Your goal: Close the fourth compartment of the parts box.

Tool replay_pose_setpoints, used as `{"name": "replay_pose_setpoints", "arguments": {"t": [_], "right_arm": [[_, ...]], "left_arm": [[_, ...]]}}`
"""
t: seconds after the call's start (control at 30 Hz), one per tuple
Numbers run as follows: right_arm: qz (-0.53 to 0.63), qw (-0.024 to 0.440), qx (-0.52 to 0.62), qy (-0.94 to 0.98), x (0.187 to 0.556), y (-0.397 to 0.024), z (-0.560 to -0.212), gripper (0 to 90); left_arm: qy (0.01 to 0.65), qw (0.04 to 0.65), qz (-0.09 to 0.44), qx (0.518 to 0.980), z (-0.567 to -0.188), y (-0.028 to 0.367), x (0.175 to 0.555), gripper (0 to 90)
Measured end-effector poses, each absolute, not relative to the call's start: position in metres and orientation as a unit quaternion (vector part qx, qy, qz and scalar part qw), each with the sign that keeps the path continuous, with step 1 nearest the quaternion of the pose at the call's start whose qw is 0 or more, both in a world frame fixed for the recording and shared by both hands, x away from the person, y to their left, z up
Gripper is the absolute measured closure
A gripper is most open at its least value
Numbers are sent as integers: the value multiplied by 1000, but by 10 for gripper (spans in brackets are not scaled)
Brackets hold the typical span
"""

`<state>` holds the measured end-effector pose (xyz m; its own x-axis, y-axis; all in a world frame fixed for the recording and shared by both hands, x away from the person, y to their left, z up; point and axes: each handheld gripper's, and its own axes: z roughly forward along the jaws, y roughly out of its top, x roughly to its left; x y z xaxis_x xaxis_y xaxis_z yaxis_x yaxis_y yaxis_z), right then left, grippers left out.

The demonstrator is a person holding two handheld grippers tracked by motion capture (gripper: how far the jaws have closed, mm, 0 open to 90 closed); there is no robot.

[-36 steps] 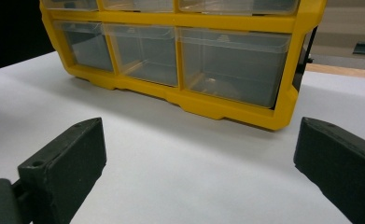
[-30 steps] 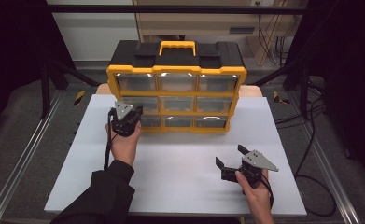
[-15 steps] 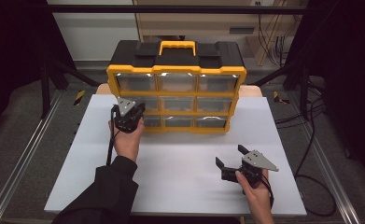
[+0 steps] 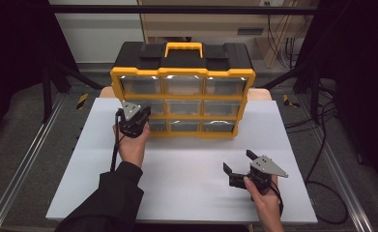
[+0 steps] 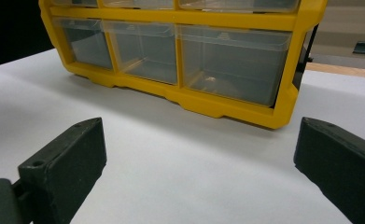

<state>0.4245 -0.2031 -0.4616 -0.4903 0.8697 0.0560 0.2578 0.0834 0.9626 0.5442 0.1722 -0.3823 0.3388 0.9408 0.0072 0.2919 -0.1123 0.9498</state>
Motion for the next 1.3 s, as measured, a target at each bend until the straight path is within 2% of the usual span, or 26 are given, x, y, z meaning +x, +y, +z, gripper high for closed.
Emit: {"name": "replay_pose_setpoints", "arguments": {"t": [0.5,1.13,1.2,1.23,1.3], "right_arm": [[543,277,417,674,425,-203,-462,23],[528,285,414,684,424,-196,-464,26],[527,289,410,686,423,-196,-464,25],[527,289,410,686,422,-196,-464,24],[528,290,410,685,422,-196,-463,23]], "left_arm": [[454,478,334,674,-381,174,540,900],[445,503,336,660,-365,196,518,891],[451,507,328,658,-366,198,516,716],[451,509,333,654,-366,199,513,608],[437,517,344,651,-365,201,506,448]]}}
